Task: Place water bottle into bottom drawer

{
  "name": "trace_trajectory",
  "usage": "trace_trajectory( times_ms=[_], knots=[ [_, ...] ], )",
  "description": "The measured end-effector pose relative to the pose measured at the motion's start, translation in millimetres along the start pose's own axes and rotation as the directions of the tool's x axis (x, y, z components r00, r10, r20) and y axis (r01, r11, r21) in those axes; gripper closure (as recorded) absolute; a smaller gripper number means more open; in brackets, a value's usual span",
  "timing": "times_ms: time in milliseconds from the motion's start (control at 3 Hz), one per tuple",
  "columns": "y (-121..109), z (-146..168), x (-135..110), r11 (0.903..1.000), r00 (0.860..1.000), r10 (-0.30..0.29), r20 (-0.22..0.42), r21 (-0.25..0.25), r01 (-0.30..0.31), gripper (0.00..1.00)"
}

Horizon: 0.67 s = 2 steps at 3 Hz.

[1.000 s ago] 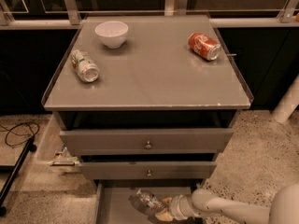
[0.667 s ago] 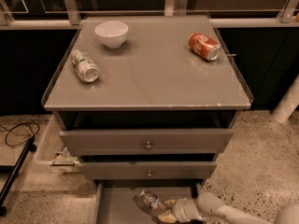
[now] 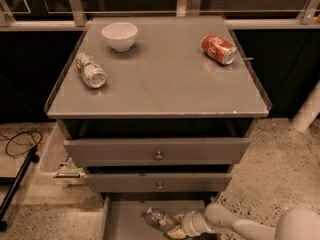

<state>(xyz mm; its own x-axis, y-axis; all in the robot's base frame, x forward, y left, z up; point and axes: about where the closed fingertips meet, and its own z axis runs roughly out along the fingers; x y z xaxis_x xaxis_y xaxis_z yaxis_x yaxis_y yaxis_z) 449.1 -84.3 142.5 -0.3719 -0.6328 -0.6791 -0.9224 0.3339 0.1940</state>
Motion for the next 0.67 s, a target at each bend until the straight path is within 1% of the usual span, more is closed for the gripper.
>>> trace_trajectory(
  times_ms=[333,667],
  knots=[
    [-4.3,14.5,5.3,0.9995,0.996,-0.008,-0.087,0.031,0.011,1.0],
    [-7.5,17.3,3.4,0.999,0.996,0.005,-0.089,0.045,-0.001,0.81]
  ],
)
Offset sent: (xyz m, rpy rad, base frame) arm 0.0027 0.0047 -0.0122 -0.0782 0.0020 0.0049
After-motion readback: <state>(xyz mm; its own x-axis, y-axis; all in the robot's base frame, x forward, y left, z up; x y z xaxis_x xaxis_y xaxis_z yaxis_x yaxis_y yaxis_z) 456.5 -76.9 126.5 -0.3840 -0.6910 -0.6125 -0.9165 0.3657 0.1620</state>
